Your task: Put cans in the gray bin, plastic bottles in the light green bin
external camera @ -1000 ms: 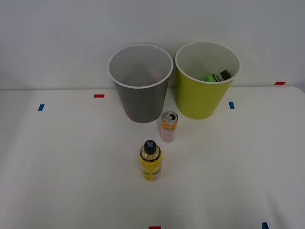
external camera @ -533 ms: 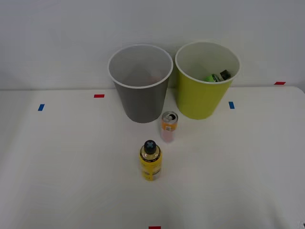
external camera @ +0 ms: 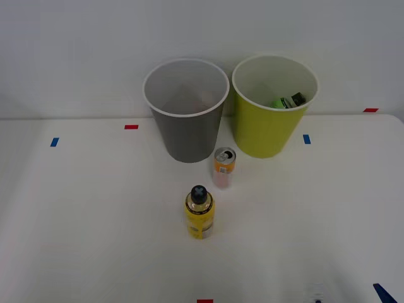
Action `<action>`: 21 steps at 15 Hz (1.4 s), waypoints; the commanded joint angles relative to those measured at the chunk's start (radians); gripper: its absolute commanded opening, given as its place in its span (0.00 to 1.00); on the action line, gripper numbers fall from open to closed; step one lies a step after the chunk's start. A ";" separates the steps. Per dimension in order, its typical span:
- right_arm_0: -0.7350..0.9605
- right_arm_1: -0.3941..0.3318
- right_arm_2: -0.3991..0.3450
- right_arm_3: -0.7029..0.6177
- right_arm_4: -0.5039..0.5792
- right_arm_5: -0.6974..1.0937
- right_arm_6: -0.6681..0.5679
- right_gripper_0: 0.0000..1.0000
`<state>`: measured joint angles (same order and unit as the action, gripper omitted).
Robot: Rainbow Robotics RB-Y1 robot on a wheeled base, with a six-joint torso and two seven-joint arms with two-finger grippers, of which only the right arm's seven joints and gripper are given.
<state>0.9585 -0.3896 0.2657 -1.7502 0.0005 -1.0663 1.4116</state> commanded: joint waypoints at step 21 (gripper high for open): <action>-0.633 0.302 0.089 0.205 0.042 0.459 0.098 1.00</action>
<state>0.3578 -0.0952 0.3554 -1.5627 0.0471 -0.6279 1.5050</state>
